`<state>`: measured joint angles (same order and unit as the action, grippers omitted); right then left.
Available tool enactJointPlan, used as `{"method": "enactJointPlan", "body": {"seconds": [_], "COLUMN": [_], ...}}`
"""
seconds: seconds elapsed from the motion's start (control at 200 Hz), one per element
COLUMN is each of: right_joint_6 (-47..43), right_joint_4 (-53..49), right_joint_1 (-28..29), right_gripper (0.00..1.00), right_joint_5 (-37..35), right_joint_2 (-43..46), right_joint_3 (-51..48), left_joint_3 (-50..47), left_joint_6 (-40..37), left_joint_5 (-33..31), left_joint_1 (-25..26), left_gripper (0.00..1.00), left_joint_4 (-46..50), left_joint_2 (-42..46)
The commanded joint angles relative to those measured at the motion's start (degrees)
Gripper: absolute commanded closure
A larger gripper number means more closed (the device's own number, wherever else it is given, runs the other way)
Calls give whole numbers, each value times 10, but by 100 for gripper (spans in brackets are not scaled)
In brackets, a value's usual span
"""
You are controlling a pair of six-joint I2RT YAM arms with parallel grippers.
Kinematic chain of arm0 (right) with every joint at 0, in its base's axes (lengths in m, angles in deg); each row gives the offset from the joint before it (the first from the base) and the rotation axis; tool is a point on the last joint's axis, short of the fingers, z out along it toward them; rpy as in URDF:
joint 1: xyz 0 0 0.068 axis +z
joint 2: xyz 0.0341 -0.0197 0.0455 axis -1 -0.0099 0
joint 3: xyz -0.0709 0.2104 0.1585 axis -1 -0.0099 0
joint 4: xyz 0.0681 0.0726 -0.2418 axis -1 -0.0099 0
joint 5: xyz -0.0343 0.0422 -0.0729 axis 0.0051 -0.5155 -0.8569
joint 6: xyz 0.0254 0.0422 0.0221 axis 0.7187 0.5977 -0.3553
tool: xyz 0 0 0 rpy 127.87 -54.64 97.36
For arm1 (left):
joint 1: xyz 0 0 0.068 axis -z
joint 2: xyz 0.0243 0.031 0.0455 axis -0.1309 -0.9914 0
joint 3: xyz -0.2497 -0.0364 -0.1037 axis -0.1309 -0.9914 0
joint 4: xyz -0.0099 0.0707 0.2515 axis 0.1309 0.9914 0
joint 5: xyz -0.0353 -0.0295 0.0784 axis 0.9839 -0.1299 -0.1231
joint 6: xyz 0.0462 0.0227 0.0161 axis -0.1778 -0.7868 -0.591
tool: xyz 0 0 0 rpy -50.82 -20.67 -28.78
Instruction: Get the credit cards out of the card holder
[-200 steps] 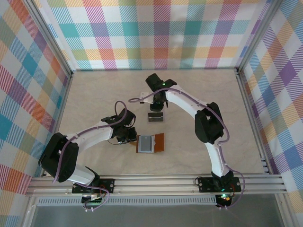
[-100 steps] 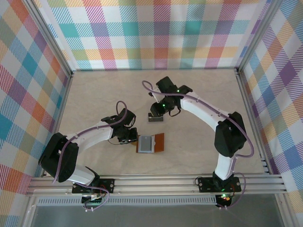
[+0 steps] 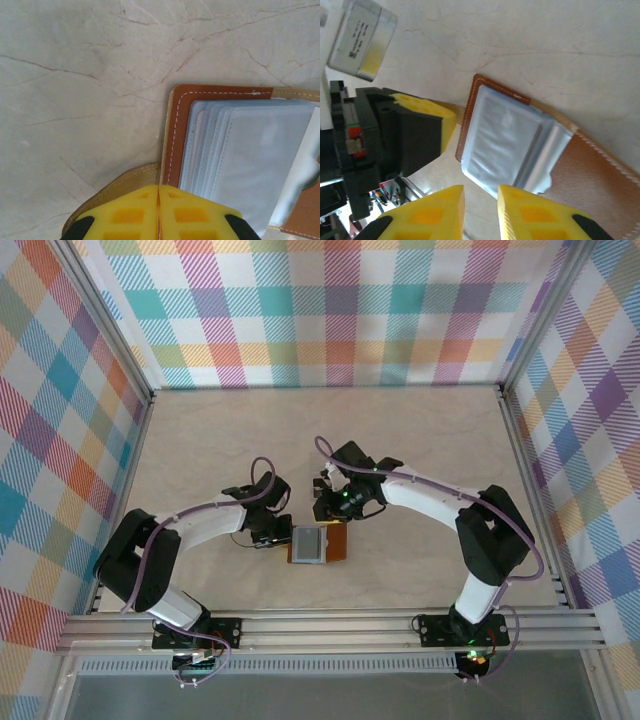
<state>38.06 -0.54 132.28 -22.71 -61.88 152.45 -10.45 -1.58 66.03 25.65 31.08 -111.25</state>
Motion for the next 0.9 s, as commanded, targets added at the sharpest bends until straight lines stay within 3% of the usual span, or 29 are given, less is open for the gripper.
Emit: {"method": "enactJointPlan", "body": {"seconds": [0.0, 0.895], "right_joint_6": [38, 108], "right_joint_4": [33, 34], "right_joint_1": [18, 81], "right_gripper": [74, 86], "right_joint_5": [25, -5], "right_joint_2": [-7, -109], "right_joint_3": [-4, 51], "left_joint_3": [-12, -45], "left_joint_6": [-6, 3], "left_joint_5": [0, 10], "left_joint_1": [-4, -3], "left_gripper": [91, 93], "left_joint_4": [-15, -44], "left_joint_2": [-10, -11]}}
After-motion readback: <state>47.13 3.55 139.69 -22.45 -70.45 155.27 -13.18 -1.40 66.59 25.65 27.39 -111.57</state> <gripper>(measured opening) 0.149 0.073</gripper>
